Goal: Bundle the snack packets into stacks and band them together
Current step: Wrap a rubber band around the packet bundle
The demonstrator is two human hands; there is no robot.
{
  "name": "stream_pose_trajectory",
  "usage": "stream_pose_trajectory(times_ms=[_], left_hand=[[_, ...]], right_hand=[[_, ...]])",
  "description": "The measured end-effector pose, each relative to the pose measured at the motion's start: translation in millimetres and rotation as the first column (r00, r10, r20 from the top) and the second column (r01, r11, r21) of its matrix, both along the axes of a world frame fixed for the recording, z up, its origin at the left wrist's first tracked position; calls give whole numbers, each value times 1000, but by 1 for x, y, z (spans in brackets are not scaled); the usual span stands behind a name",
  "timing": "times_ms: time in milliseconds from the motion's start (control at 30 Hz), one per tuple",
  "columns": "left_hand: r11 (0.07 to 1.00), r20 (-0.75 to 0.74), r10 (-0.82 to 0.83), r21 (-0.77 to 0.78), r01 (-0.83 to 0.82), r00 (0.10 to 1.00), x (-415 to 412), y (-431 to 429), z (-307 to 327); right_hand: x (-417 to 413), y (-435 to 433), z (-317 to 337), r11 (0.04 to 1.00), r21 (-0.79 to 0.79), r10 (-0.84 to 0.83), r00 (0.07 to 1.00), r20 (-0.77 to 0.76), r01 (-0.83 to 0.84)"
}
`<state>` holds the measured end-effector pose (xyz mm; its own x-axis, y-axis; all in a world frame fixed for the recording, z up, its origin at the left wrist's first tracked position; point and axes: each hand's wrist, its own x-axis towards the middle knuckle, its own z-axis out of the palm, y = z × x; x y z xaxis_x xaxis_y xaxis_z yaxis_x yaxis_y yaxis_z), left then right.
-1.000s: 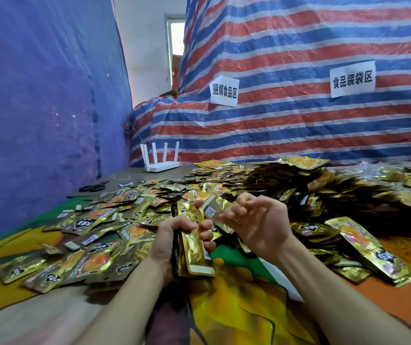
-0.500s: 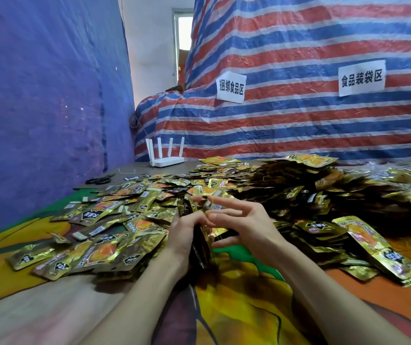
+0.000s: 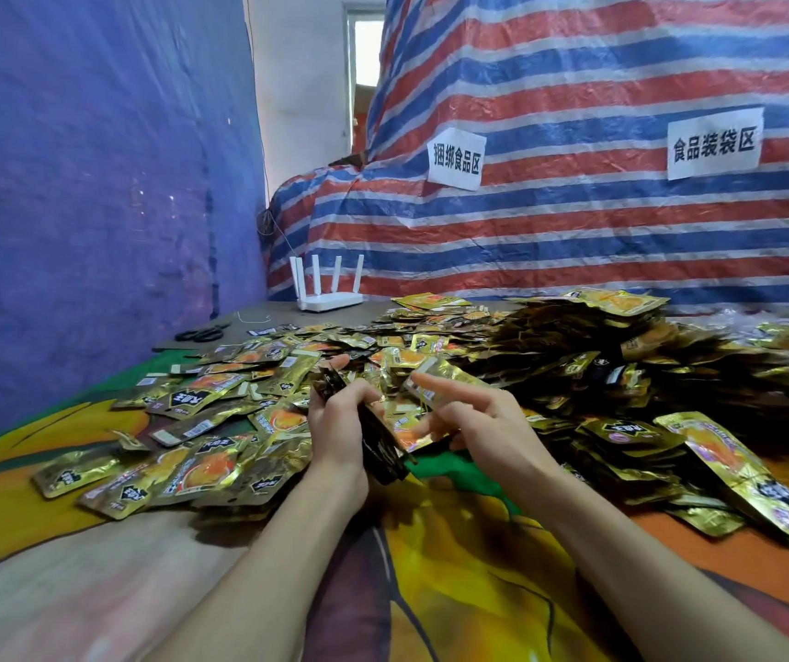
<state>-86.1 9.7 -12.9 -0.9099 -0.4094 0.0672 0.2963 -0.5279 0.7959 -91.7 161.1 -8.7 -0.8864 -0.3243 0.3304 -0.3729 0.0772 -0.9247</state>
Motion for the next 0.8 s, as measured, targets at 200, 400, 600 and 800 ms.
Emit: stream_pose_trajectory(times_ms=[200, 400, 600, 800], left_hand=[[990, -2, -109, -91, 109, 994, 1, 1, 0], [999, -22, -50, -11, 50, 999, 0, 0, 1], [958, -12, 220, 191, -213, 975, -5, -4, 8], [961, 6, 217, 177, -214, 976, -3, -6, 11]], right_hand=[[1, 5, 0, 989, -129, 82, 995, 50, -75], [5, 5, 1, 996, 83, 40, 999, 31, -43], [11, -4, 1, 985, 163, 54, 998, 14, -55], [13, -17, -8, 977, 194, 95, 995, -27, -88]])
